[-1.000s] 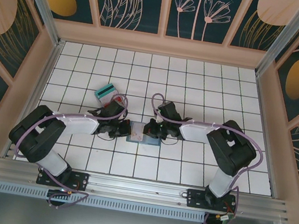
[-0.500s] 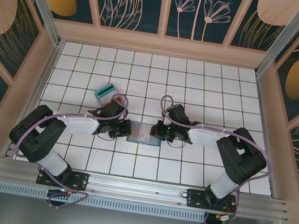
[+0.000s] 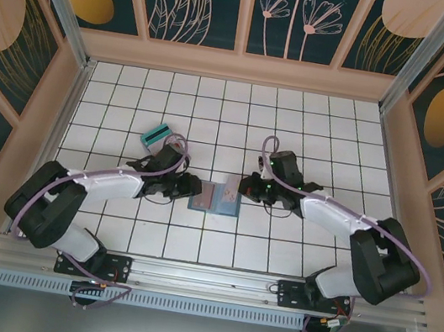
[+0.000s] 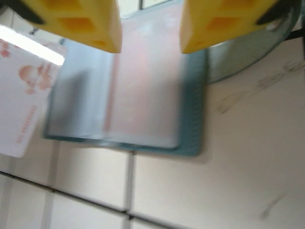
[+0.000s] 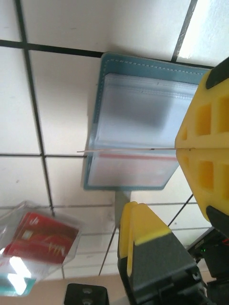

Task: Take the credit cards out of the card holder

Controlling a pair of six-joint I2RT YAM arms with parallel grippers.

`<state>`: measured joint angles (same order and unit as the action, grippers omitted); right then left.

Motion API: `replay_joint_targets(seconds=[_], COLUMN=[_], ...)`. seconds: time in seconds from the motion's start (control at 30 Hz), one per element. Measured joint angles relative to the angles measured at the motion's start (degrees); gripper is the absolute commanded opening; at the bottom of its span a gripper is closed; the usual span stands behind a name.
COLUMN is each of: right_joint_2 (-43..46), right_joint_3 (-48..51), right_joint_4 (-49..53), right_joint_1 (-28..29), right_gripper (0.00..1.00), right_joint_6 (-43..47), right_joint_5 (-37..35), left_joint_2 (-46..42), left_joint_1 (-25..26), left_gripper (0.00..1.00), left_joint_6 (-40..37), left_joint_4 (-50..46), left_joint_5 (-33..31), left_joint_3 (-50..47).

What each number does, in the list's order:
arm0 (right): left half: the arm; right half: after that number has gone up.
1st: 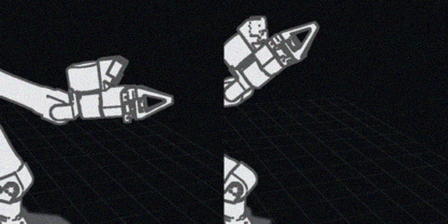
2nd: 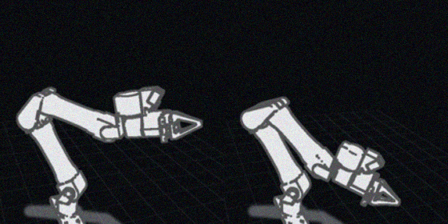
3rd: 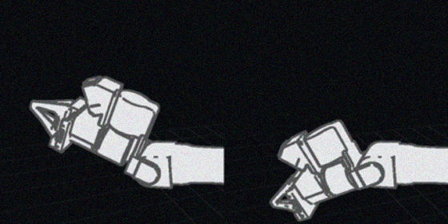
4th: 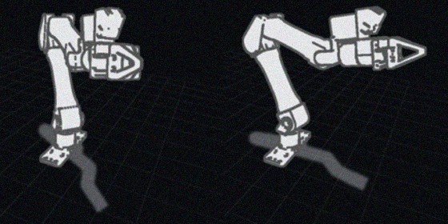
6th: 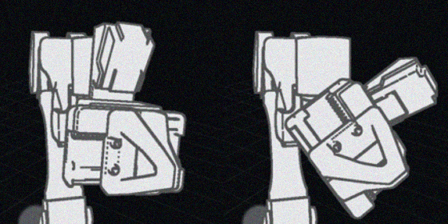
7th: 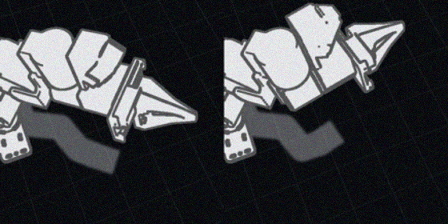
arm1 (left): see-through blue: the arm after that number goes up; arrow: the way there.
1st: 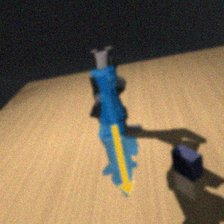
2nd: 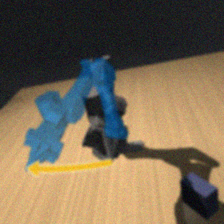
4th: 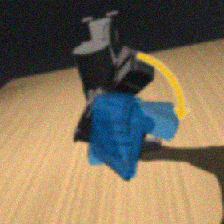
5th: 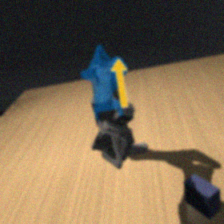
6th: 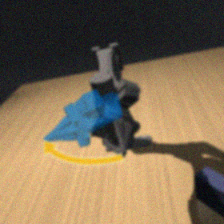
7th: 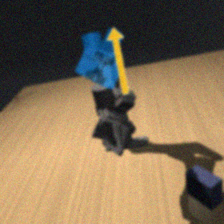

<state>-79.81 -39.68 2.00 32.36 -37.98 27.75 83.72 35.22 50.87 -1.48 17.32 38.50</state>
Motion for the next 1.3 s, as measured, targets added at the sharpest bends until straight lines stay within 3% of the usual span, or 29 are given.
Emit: replay_joint_targets(seconds=[0.07,0.2,0.53,1.1,1.17,1.3], right_joint_2=[2.01,5.14,7.45,7.45,7.45,7.45], right_joint_3=[0.00,0.00,2.01,3.91,4.09,4.20], right_joint_4=[-0.15,-3.15,-18.75,-26.56,-27.12,-27.56], right_joint_1=[-1.05,-4.07,-4.94,-4.96,-4.94,-5.07], right_gripper=[0.00,0.00,0.00,0.00,0.00,0.00], right_joint_6=[0.17,-0.22,-6.36,-11.06,-11.30,-11.93], right_joint_5=[1.42,5.88,17.07,20.81,20.90,21.29], left_joint_2=[-1.88,-4.48,-5.60,-6.54,-6.56,-7.04], left_joint_1=[-0.35,-1.55,-2.89,-2.99,-3.10,-3.43], left_gripper=[0.54,0.54,0.43,0.26,0.21,0.02], left_joint_6=[1.42,4.57,10.58,15.54,16.17,17.59], left_joint_4=[2.05,7.72,17.18,27.91,29.57,32.04], left_joint_5=[1.73,6.08,12.46,18.08,18.47,19.04], left_joint_3=[0.87,2.12,2.95,0.37,-0.48,-1.81])
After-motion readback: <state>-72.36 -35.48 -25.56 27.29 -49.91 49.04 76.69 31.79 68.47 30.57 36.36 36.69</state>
